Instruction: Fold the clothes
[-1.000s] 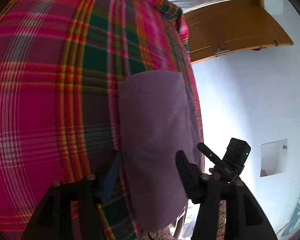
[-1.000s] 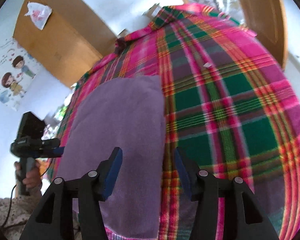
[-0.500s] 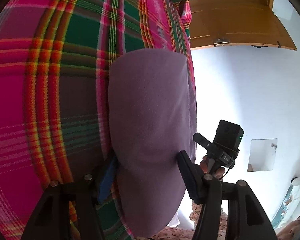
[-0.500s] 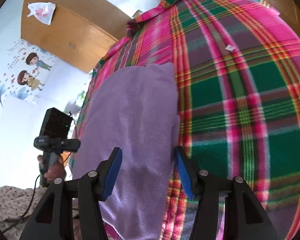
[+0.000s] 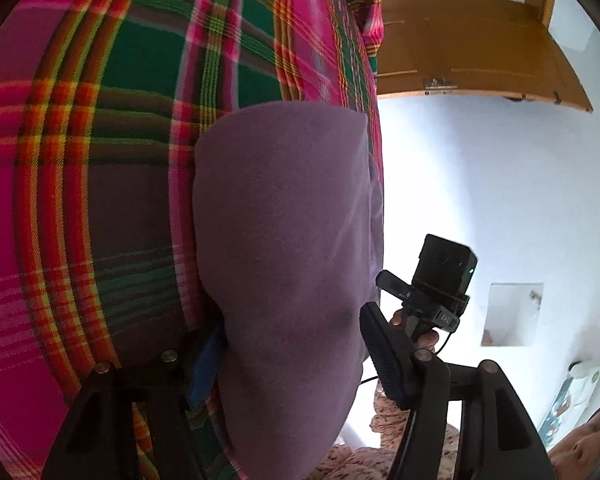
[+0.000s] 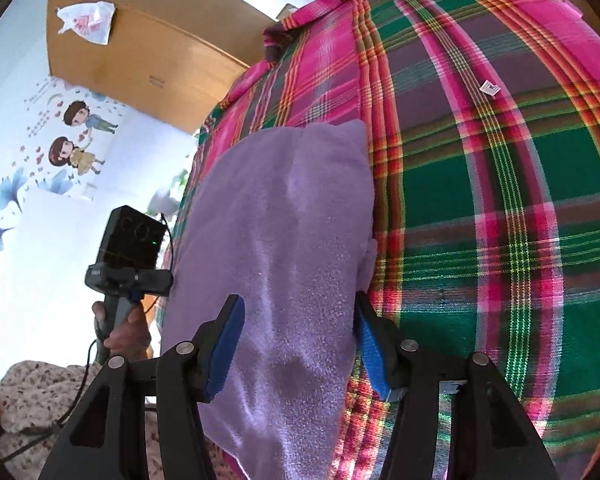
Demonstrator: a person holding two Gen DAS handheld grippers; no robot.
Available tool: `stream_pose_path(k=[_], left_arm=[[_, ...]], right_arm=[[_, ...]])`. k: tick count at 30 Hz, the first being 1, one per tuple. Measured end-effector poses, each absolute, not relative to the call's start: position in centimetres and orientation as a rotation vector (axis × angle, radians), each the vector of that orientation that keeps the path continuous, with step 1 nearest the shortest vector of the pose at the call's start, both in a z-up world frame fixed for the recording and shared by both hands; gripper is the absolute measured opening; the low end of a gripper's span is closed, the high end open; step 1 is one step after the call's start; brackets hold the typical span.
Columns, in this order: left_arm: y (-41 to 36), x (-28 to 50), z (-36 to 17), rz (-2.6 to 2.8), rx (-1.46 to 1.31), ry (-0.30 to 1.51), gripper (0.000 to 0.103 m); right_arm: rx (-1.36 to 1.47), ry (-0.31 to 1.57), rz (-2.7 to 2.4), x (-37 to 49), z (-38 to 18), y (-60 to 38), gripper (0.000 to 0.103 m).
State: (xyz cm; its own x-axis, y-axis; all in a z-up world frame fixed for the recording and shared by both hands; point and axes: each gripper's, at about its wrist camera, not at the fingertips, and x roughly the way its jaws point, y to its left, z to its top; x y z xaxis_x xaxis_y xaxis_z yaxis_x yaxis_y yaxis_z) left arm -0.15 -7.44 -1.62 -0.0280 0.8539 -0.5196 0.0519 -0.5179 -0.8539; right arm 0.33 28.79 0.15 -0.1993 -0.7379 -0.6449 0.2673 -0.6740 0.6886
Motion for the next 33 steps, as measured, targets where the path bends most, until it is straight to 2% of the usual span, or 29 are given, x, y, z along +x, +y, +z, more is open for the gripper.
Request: stream_pose_path(k=[2, 3, 9, 14, 22, 33], left_arm=[[-7.6, 0.2, -1.7, 1.617, -1.628, -0.965, 0.057], [-7.7, 0.3, -1.7, 1.622, -1.636, -0.962, 0.055], [-8.1, 1.2, -1.6, 1.641, -1.64, -0.955, 0.05], [-7.7, -0.6, -1.1, 1.654, -1.634, -0.944, 0.042], [-6.1, -1.6, -0.5, 1.718, -1.611, -0.88, 0.041], [-6.6, -1.6, 1.6, 1.759, -1.535, -0.856, 0.035]], right_arm=[[1.399, -0.503, -1.987, 0.5, 0.4, 28.4, 0.04], [1.392, -0.499, -1.994, 0.6, 0.4, 28.4, 0.038], [1.38, -0.506, -2.015, 0.5, 0.2, 28.4, 0.035], [1.375, -0.424, -2.074, 0.5, 0.6, 27.6, 0.031], [1.337, -0.424, -2.15, 1.5, 1.1, 26.9, 0.024], [1.262, -0.46, -2.197, 2.3, 3.5, 25.6, 0.021]])
